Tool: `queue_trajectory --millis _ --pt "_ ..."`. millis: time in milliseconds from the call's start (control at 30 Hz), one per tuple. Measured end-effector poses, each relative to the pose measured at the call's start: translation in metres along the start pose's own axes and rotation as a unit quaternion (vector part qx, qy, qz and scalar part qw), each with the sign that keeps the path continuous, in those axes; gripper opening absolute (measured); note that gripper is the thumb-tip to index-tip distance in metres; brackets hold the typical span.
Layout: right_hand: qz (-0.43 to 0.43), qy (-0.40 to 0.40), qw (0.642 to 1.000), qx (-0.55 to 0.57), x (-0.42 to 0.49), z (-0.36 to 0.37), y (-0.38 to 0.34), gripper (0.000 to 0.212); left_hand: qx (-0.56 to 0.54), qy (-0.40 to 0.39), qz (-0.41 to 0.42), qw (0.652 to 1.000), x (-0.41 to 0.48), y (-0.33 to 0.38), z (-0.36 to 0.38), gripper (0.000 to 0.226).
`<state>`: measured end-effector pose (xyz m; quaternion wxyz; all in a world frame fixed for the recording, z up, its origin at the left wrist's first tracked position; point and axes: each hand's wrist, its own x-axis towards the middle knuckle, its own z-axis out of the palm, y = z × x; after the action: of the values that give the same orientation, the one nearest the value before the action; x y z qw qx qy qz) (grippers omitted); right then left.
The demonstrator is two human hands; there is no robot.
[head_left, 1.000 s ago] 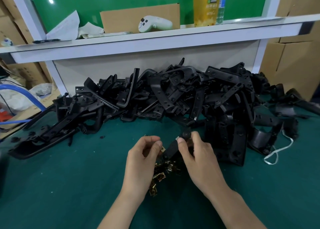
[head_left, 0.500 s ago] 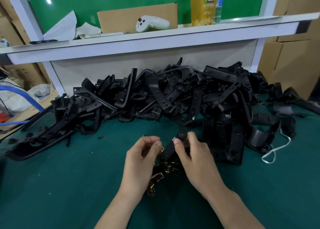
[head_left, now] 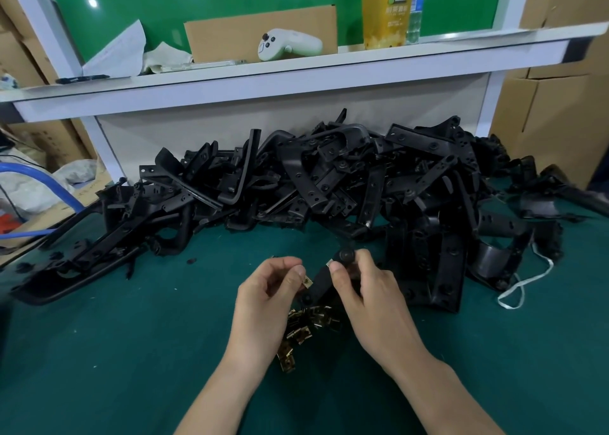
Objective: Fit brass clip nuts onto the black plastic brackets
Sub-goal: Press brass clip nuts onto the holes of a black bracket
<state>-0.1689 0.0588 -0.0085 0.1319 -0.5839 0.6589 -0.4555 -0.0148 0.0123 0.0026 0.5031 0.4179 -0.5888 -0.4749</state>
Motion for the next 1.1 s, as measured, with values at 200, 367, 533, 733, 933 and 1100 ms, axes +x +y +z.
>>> queue_trajectory --millis 200,367,533,733,933,1100 --pt "0.0 -0.002 1.0 -0.008 0.0 0.0 0.0 0.041 -0.011 0.005 -0.007 1.0 -0.001 -0.002 0.002 0.007" --pt "0.008 0.002 1.0 -0.007 0.001 -0.001 -0.001 0.033 0.018 0.027 0.015 0.999 -0.007 -0.004 0.009 0.014" --pt "0.024 -0.009 1.0 -0.012 -0.001 -0.001 0.0 0.037 0.04 0.02 0.032 0.998 -0.008 -0.003 0.013 0.013" --pt "0.047 0.002 0.999 0.024 0.0 -0.001 0.0 0.044 0.087 -0.007 0.043 0.995 -0.009 -0.005 0.009 0.014" --pt "0.053 0.027 0.998 0.029 0.001 -0.001 0.0 0.038 0.326 -0.07 0.12 0.935 -0.012 -0.009 0.003 0.051" --pt "0.044 0.024 0.999 0.015 0.001 0.0 0.0 0.043 0.379 -0.031 0.186 0.906 -0.015 -0.007 0.006 0.038"
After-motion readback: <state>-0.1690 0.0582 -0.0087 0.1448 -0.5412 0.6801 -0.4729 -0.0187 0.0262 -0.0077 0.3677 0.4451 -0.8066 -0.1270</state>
